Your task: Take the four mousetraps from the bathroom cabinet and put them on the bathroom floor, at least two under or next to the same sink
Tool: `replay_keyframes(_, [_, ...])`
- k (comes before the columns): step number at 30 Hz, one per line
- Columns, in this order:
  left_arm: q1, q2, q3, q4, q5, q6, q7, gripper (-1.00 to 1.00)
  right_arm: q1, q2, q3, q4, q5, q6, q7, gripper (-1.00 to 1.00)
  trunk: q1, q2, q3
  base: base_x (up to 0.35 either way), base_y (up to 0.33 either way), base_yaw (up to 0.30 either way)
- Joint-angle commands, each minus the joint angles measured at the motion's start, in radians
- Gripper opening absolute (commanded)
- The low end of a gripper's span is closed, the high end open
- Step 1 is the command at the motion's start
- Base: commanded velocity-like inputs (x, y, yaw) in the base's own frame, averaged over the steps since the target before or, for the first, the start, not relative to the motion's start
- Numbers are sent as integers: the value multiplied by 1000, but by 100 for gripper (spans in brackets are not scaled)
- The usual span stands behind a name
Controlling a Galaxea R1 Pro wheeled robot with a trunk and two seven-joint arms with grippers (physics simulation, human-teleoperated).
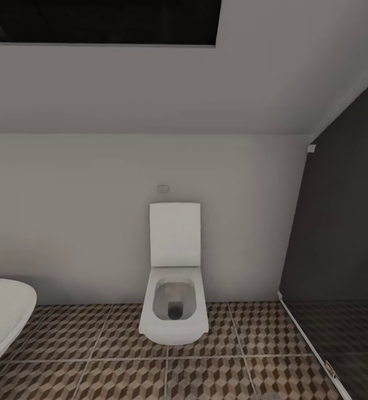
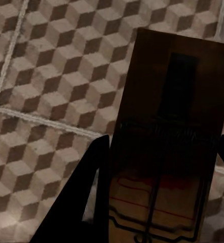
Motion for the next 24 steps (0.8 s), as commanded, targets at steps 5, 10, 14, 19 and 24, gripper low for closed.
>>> replay_keyframes(5, [-25, 21, -9, -44, -24, 13, 8, -100, -1, -3, -10, -83, -26, -5, -88, -100, 0, -1, -1, 0, 0, 0])
replay_keyframes(10, [-41, 26, -9, -51, -67, 16, 7, -100, -1, -4, -31, -132, -38, -12, -152, -100, 0, -1, -1, 0, 0, 0])
replay_keyframes(14, [-44, 26, -9, -54, -135, 10, 1, -100, 0, -1, -39, -151, -41, -35, -173, -100, 0, -1, -1, 0, 0, 0])
replay_keyframes(19, [-45, 23, -8, -55, -168, 3, -2, -100, 0, 0, -42, -156, -42, -46, -181, -100, 0, -1, -1, 0, 0, 0])
replay_keyframes(24, [-46, 21, -6, -56, -176, 1, -3, -100, 0, -1, -42, -157, -44, -46, -180, -100, 0, -1, -1, 0, 0, 0])
